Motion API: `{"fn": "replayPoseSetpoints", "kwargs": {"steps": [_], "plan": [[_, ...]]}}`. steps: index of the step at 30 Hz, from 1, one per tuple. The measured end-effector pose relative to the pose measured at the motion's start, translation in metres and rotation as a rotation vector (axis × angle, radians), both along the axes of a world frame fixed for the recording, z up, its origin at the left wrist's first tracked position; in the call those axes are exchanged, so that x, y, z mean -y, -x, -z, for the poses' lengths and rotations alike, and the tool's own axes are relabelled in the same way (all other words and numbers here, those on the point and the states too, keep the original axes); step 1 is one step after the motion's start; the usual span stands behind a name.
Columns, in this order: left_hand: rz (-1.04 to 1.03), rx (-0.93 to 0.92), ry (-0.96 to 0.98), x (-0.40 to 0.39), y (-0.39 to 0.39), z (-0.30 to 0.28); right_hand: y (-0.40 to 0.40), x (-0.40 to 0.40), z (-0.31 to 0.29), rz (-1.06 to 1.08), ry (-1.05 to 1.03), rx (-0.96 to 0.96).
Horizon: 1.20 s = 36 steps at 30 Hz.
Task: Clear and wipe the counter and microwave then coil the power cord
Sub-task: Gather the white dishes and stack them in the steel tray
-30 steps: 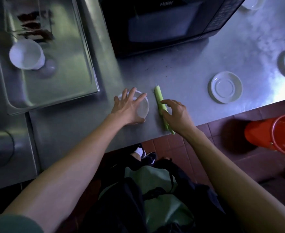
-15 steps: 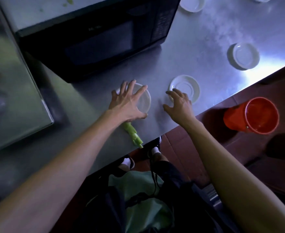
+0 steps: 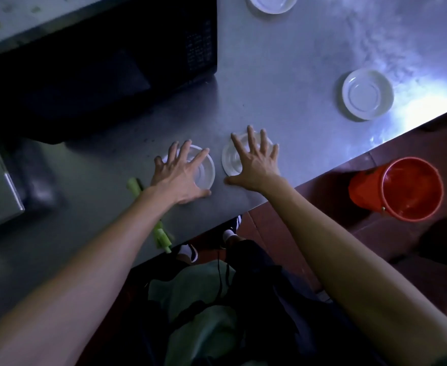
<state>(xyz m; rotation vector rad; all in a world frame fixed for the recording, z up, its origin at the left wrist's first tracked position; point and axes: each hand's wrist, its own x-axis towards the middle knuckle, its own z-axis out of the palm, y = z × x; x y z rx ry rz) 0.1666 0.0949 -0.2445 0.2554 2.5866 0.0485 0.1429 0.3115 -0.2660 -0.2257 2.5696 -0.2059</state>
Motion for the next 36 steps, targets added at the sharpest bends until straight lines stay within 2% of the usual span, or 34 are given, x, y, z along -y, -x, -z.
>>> {"fn": "replayPoseSetpoints", "kwargs": {"steps": [9, 16, 23, 36], "plan": [[-0.123, -0.03, 0.001, -0.005, -0.012, 0.001, 0.014, -0.004, 0.001, -0.12, 0.008, -0.048], [-0.234, -0.079, -0.006, 0.031, -0.043, -0.016, 0.01, 0.032, -0.019, -0.224, 0.071, -0.129], [-0.345, -0.195, -0.007, 0.101, -0.096, -0.045, -0.016, 0.096, -0.05, -0.315, 0.108, -0.227], [-0.605, -0.318, -0.035, 0.264, -0.259, -0.072, -0.143, 0.274, -0.101, -0.512, 0.187, -0.325]]}}
